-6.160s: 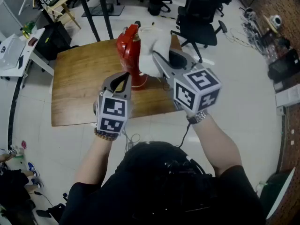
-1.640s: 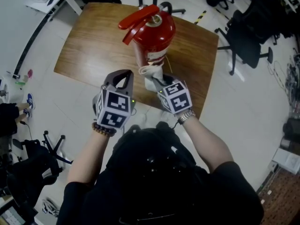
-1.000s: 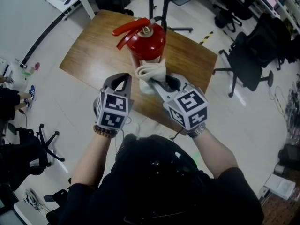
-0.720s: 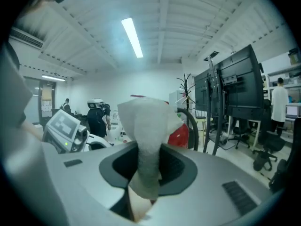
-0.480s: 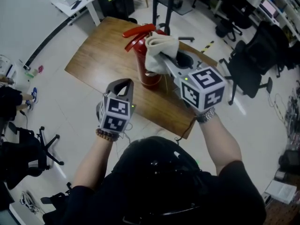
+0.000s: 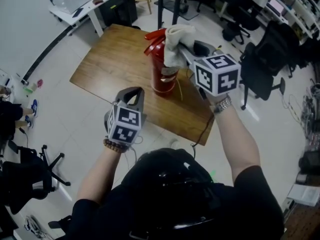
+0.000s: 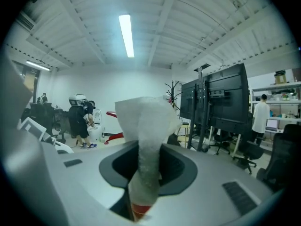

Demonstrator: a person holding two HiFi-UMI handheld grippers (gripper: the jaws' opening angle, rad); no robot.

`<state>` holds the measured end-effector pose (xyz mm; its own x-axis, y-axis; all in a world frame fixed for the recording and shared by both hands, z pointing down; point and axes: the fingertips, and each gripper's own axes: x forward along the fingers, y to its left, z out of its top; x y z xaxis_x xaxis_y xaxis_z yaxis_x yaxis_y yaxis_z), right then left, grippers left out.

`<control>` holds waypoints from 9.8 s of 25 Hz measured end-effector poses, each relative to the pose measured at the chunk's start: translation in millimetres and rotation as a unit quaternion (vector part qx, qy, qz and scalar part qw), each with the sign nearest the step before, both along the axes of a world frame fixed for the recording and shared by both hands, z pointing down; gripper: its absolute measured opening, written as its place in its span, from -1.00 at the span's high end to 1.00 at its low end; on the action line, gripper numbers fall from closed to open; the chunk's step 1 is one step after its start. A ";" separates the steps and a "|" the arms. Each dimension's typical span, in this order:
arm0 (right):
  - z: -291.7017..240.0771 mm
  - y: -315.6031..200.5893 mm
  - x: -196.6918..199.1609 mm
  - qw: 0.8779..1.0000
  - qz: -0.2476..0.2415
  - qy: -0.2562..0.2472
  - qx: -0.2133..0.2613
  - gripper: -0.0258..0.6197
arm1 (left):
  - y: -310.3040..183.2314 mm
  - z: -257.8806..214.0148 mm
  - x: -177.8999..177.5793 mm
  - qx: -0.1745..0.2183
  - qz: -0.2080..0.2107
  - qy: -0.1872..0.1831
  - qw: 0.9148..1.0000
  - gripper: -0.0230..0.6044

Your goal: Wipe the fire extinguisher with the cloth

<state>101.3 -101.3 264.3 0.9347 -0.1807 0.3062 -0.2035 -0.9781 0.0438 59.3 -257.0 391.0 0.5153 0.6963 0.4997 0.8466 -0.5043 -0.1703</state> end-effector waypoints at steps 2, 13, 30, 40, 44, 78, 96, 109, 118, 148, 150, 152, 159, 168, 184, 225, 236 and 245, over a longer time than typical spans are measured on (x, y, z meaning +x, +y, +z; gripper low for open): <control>4.9 1.4 0.4 1.000 0.004 -0.009 -0.005 0.55 | 1.4 0.6 -2.8 0.000 0.005 -0.001 1.000 0.93; 26.9 5.2 -14.6 0.999 -0.026 -0.016 -0.025 0.56 | 26.7 -0.8 -9.1 -0.007 -0.009 0.004 1.000 0.93; 113.2 -4.9 -27.1 0.988 -0.128 -0.083 -0.023 0.56 | 53.2 14.3 -22.6 0.019 -0.083 -0.024 0.996 0.93; 175.2 -5.2 -24.7 0.980 -0.154 -0.121 -0.029 0.56 | 42.0 29.1 -25.3 0.039 -0.124 -0.039 0.991 0.93; 204.4 -4.5 -24.1 0.976 -0.161 -0.143 -0.030 0.56 | 43.2 35.0 -25.1 0.044 -0.136 -0.045 0.989 0.93; 346.9 -0.6 -17.9 0.940 -0.223 -0.247 -0.075 0.56 | 64.2 77.5 -64.2 0.059 -0.239 -0.078 0.966 0.93; 361.8 4.6 -28.8 0.935 -0.208 -0.274 -0.082 0.56 | 50.5 74.0 -76.3 0.060 -0.244 -0.080 0.964 0.93; 241.1 14.7 -71.7 0.967 -0.171 -0.182 -0.046 0.56 | 47.7 46.6 -85.7 0.022 -0.184 -0.053 0.981 0.93; 145.0 21.6 -83.9 0.984 -0.146 -0.096 -0.043 0.56 | 48.2 28.4 -105.6 0.007 -0.150 -0.032 0.988 0.93; 5.4 18.5 18.2 0.946 -0.321 0.021 -0.044 0.56 | 90.9 14.0 -73.3 0.018 -0.315 -0.019 0.949 0.93; 11.0 17.5 21.7 0.942 -0.331 0.016 -0.046 0.56 | 91.7 14.5 -72.0 0.017 -0.327 -0.022 0.945 0.93; 15.2 17.5 23.6 0.938 -0.343 0.014 -0.041 0.56 | 92.6 16.7 -69.8 0.019 -0.336 -0.022 0.941 0.93; 25.3 23.8 17.0 0.926 -0.376 0.015 -0.039 0.57 | 106.7 23.6 -63.6 0.027 -0.350 -0.026 0.936 0.93; 44.4 30.4 6.2 0.917 -0.397 0.007 -0.026 0.57 | 122.9 26.0 -61.1 0.027 -0.363 -0.039 0.931 0.93; 123.9 35.7 5.3 0.906 -0.418 -0.052 -0.044 0.57 | 129.6 41.5 -64.7 0.049 -0.389 -0.052 0.918 0.93; 306.7 36.5 4.3 0.917 -0.322 -0.181 -0.149 0.56 | 96.0 52.7 -80.3 0.046 -0.340 -0.067 0.937 0.93; 352.3 39.9 10.3 0.881 -0.386 -0.207 -0.180 0.56 | 110.5 57.8 -67.0 0.046 -0.403 -0.086 0.910 0.93; 362.2 35.4 9.9 0.861 -0.428 -0.210 -0.178 0.56 | 122.3 61.7 -56.0 0.051 -0.433 -0.094 0.895 0.93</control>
<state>111.2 -65.9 626.5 0.2991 -0.5722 0.7637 -0.9138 -0.4021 0.0566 3.3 -134.7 452.7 0.7397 0.0229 0.6726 0.1643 -0.9753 -0.1475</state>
